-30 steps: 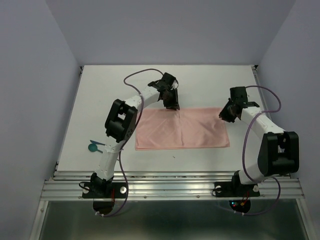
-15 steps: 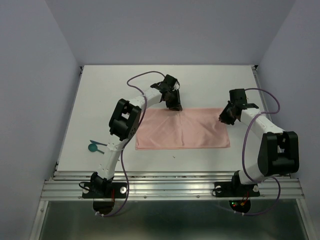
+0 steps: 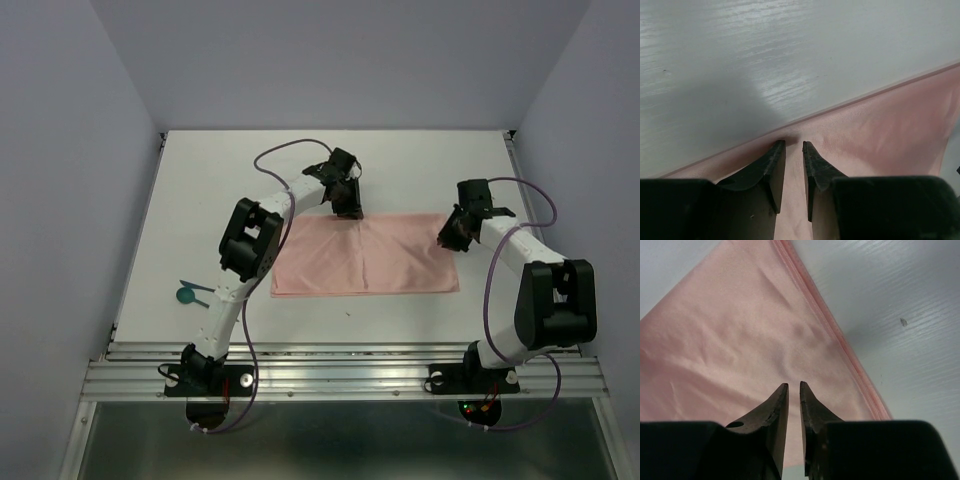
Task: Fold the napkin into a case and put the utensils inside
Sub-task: Smooth out the rectangle-folded napkin at the center of the board.
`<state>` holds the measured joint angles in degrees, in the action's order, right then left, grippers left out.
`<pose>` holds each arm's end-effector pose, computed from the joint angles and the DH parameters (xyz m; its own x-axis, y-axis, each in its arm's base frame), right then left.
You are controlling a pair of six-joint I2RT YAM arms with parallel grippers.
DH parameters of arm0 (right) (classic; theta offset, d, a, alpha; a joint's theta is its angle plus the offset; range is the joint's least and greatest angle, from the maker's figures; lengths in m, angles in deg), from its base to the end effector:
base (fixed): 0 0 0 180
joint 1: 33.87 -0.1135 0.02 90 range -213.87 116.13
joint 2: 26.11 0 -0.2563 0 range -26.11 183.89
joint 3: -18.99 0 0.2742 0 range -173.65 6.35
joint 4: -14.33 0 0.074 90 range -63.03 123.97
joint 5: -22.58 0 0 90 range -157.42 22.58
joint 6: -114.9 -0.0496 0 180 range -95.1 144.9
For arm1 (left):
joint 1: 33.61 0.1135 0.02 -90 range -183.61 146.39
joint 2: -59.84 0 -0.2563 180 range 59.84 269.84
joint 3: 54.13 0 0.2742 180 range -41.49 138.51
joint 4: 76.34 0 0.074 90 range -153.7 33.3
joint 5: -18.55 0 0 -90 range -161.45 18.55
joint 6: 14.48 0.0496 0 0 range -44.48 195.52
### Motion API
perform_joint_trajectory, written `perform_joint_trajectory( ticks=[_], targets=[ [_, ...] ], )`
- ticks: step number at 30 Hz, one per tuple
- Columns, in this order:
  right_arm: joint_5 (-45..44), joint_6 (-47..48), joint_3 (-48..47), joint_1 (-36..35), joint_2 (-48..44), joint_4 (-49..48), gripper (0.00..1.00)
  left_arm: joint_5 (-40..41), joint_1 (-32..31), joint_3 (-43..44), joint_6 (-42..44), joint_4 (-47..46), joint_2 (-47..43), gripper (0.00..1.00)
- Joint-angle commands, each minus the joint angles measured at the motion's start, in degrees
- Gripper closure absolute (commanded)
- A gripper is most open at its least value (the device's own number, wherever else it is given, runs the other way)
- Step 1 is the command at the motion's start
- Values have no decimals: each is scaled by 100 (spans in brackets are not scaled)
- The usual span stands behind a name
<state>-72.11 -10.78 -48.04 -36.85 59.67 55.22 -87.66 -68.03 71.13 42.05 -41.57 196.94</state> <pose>0.3229 0.0128 0.1745 -0.7061 0.5453 -0.4517 0.4940 0.8364 0.2375 0.4539 -0.3278 0.1433 -0.8866 -0.0344 -0.4612 0.2541 0.7969 -0.5481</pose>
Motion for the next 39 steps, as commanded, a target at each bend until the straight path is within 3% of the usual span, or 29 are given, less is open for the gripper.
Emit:
perform_joint_trajectory(
  ticks=[1, 6, 11, 16, 25, 39],
  targets=[
    [-172, 211, -238, 17, 97, -136, 79, 513, -13, 427, 385, 467, -596, 68],
    [-67, 246, -335, 17, 79, -136, 79, 864, 57, 331, 666, 722, -1026, 67],
    [-67, 246, -283, 17, 71, -136, 79, 1128, 268, -537, 772, 696, -1527, 67],
    [170, 263, -186, 17, 97, -188, 79, 2121, 567, -1180, 1053, 810, -1888, 67],
    [196, 272, -186, 17, 62, -171, 79, 1876, 1472, -2235, 1010, 432, -2267, 67],
    [153, 211, 7, 17, -96, -144, 79, 1946, 1517, -2429, 913, 318, -1774, 68]
  ],
)
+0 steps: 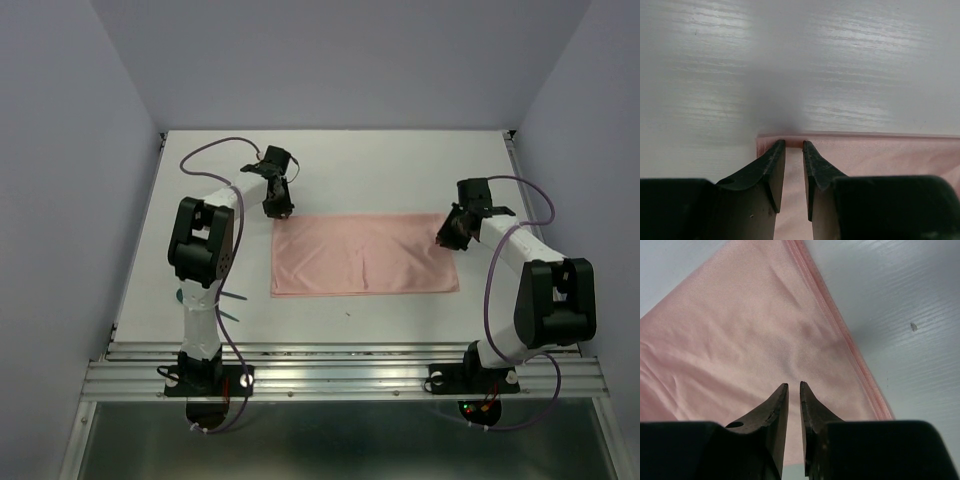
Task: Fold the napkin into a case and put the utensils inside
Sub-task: Smooth out the rectangle-folded napkin at the center of the board, then pick up the rectangle-folded napkin from the center of the board.
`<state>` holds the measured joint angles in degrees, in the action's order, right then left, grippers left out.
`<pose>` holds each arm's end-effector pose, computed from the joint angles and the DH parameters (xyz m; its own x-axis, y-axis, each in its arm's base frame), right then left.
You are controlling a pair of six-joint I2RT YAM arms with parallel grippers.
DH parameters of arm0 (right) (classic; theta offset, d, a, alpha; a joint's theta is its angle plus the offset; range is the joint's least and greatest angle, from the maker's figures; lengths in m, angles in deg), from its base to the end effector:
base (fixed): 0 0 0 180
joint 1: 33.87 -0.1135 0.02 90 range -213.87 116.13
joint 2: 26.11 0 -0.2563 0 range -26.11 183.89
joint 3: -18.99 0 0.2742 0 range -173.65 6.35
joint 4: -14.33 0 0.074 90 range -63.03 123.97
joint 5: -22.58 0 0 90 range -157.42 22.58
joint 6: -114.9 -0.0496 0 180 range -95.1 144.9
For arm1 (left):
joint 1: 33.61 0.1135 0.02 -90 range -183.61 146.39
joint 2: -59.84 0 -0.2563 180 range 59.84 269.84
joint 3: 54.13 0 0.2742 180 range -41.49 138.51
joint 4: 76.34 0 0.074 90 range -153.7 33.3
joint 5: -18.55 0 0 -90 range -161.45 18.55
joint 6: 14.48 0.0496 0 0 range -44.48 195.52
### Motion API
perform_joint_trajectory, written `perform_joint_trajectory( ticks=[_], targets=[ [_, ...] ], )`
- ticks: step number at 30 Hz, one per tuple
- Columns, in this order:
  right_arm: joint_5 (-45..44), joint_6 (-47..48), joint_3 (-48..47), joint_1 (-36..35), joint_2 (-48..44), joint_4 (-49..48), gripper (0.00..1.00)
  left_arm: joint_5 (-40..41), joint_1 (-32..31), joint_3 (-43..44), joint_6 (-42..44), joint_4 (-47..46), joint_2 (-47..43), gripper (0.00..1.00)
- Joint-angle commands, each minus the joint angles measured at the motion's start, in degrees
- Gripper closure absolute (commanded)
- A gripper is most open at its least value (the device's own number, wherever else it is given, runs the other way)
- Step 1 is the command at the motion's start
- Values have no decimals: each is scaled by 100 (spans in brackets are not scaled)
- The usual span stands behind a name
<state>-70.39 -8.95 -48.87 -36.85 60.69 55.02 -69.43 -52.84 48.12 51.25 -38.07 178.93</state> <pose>0.3272 0.0145 0.1738 -0.7299 0.5190 -0.4448 0.4585 0.8544 0.2445 0.4517 -0.1557 0.1567 -0.8335 -0.1443 -0.5333 -0.0356 0.9773 -0.2088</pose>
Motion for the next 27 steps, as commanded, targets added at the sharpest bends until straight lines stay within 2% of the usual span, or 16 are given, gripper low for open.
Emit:
perform_joint_trajectory(
  ticks=[1, 11, 18, 22, 27],
  targets=[
    [-29, 36, 108, 17, -216, -125, 79, 140, -2, -136, -16, -23, 27, 68],
    [-90, 36, 82, 17, -287, -90, 79, 325, -2, 48, 71, 135, 150, 68],
    [-627, 378, -208, 140, -182, -72, 75, 378, -81, 312, 256, 346, -517, 67],
    [-898, 572, -690, 272, 317, -72, 73, 317, -239, 654, 353, 513, -738, 66],
    [-996, 835, -1061, 272, 1004, 103, 59, 27, -582, 971, 336, 619, -641, 66]
  ],
)
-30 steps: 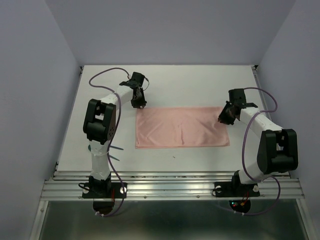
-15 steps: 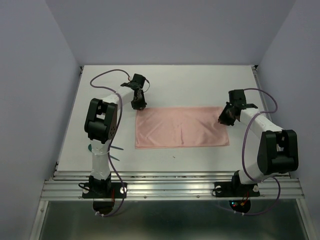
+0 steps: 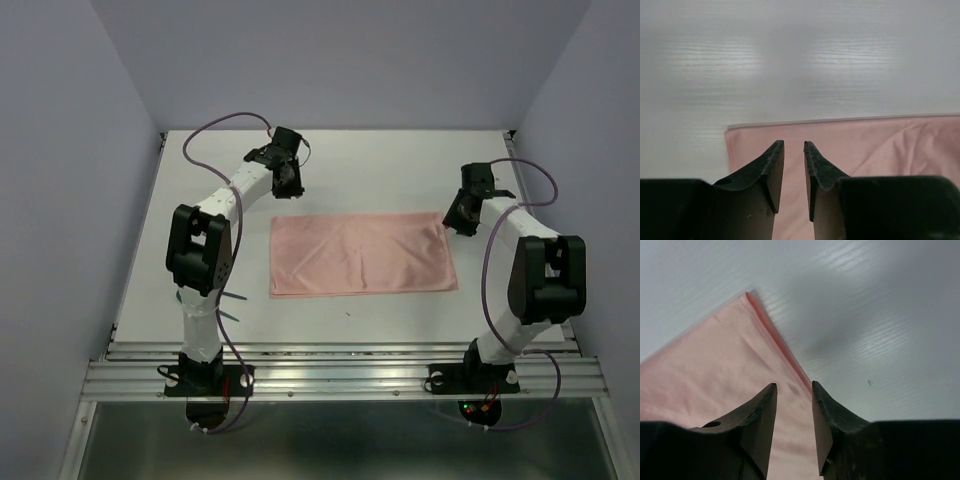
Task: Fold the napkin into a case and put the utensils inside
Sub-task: Pick up the rectangle-folded napkin from the center of the board.
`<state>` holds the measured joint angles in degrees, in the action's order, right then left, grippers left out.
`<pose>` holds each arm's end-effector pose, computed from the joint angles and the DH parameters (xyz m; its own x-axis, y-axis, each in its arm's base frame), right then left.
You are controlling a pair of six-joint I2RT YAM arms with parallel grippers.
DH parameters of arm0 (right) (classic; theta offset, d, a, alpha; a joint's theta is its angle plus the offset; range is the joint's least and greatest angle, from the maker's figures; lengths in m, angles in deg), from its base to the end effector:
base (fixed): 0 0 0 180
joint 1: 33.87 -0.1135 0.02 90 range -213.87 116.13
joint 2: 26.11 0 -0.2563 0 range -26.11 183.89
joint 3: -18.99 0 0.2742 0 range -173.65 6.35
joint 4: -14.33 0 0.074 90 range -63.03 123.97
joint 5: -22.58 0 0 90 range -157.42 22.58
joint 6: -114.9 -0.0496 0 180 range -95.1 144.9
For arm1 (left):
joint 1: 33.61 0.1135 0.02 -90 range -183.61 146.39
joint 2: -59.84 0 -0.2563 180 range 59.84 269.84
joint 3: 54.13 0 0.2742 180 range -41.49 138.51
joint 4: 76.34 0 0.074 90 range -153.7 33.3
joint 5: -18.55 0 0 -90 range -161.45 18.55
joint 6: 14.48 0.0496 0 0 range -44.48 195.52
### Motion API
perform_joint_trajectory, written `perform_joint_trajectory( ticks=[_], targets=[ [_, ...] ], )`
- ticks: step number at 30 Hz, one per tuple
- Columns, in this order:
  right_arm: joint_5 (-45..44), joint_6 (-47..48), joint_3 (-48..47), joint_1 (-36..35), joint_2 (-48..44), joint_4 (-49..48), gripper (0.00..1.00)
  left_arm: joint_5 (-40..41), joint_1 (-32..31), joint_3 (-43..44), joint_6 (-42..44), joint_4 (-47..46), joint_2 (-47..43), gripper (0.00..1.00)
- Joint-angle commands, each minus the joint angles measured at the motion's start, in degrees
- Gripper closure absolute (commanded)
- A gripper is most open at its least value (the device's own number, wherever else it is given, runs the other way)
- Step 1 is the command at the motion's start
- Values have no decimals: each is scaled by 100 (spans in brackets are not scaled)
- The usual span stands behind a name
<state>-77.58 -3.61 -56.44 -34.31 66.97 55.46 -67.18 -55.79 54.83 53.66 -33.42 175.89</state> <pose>0.3588 -0.0060 0.1813 -0.7114 0.4644 -0.5275 0.4819 0.8687 0.1148 0.4496 -0.1793 0.2153 -0.7821 -0.0821 -0.6177 0.0441 0.9815 -0.1863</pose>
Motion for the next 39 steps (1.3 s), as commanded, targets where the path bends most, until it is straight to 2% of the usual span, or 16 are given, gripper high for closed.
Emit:
perform_joint_trajectory(
  ticks=[1, 9, 17, 27, 32, 35, 39],
  targets=[
    [-233, 346, -305, 18, 456, 69, 59, -242, -331, 309, 86, 153, -329, 66],
    [382, 452, 424, 18, 580, -247, 57, -401, -516, 177, -2, 65, -294, 65],
    [839, 531, 530, 18, 668, -335, 60, -313, -516, 160, 16, 144, -311, 65],
    [963, 566, 653, 18, 571, -414, 61, -190, -516, 90, -2, 215, -346, 64],
    [954, 557, 706, 18, 580, -423, 72, 30, -332, -367, -72, 206, -601, 59],
    [963, 549, 689, 18, 624, -414, 86, -32, -165, -604, -28, 171, -715, 58],
    [927, 513, 697, 18, 563, -432, 94, 82, -77, -868, -10, 215, -838, 57]
  ],
)
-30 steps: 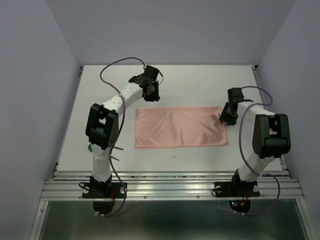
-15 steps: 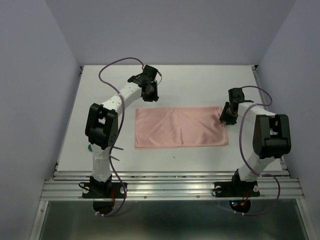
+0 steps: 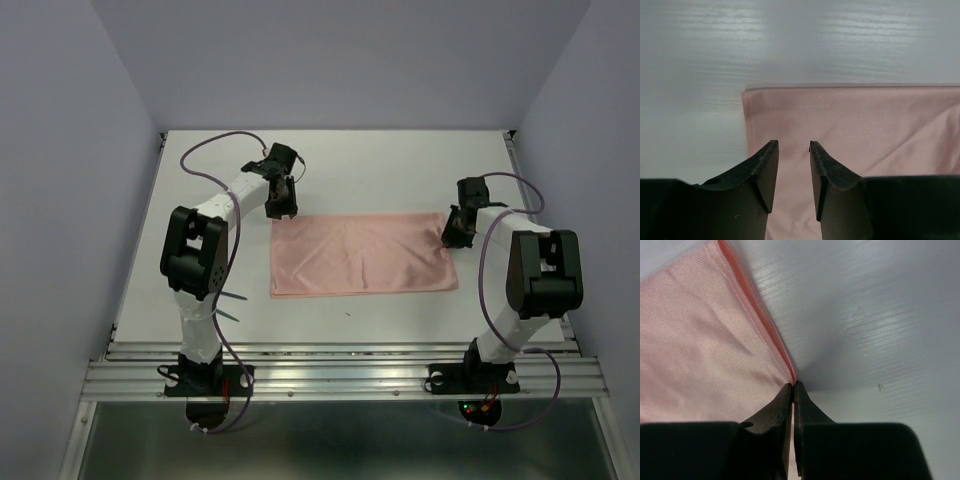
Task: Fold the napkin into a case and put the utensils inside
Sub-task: Pick up the rectangle-folded napkin from the center of the board.
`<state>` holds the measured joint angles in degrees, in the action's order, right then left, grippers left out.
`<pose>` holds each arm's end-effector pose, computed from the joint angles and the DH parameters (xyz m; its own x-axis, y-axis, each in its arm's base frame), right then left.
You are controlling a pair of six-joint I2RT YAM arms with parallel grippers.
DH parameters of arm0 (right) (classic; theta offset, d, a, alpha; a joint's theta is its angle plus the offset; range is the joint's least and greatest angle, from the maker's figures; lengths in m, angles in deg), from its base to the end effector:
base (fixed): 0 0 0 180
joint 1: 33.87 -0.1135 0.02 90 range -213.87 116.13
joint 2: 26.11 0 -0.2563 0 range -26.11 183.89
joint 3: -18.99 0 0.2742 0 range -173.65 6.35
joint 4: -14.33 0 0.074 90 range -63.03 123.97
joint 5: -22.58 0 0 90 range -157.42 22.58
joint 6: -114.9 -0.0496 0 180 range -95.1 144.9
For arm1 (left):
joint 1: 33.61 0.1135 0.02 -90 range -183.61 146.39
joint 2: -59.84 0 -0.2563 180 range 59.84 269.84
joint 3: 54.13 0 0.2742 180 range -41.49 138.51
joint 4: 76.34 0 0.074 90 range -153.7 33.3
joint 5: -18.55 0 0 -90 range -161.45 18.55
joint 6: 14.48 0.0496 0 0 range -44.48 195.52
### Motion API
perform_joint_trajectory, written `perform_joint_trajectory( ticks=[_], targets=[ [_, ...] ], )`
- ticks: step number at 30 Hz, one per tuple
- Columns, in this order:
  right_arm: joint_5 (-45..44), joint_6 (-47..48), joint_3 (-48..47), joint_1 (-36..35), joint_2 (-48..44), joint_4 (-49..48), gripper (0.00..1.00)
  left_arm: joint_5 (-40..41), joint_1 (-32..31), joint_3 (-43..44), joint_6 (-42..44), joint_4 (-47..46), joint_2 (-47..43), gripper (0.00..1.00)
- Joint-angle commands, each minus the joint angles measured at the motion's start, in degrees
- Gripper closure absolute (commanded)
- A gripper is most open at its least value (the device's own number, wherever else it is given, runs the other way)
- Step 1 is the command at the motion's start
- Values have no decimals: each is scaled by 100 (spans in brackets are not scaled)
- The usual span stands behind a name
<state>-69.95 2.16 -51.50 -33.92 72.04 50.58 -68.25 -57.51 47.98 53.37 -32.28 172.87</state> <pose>0.3535 -0.0019 0.1290 -0.8211 0.3855 -0.4209 0.3643 0.9217 0.1334 0.4220 -0.1840 0.1963 -0.8349 -0.0418 -0.5487 0.0652 0.9826 -0.1740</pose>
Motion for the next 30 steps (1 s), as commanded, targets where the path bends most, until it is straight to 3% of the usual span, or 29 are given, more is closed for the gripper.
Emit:
perform_joint_trajectory(
  ticks=[1, 3, 12, 16, 23, 30],
  targets=[
    [138, -64, 203, -21, 29, 64, 96, 207, 122, -263, 18, 93, -580, 57],
    [138, -72, 221, -21, -23, 55, 99, 198, 192, -482, -8, 31, -720, 55],
    [199, -90, 195, -21, -401, 134, 99, 180, 360, -1089, -35, -188, -765, 55],
    [419, -151, 72, -73, -682, 266, 99, 41, 518, -1616, -447, -688, -967, 56],
    [568, -99, -113, -126, -1122, 521, 99, 321, 606, -1766, -589, -663, -985, 56],
    [815, -169, -95, -179, -1289, 583, 99, 58, 588, -1732, -544, -733, -976, 57]
  ],
)
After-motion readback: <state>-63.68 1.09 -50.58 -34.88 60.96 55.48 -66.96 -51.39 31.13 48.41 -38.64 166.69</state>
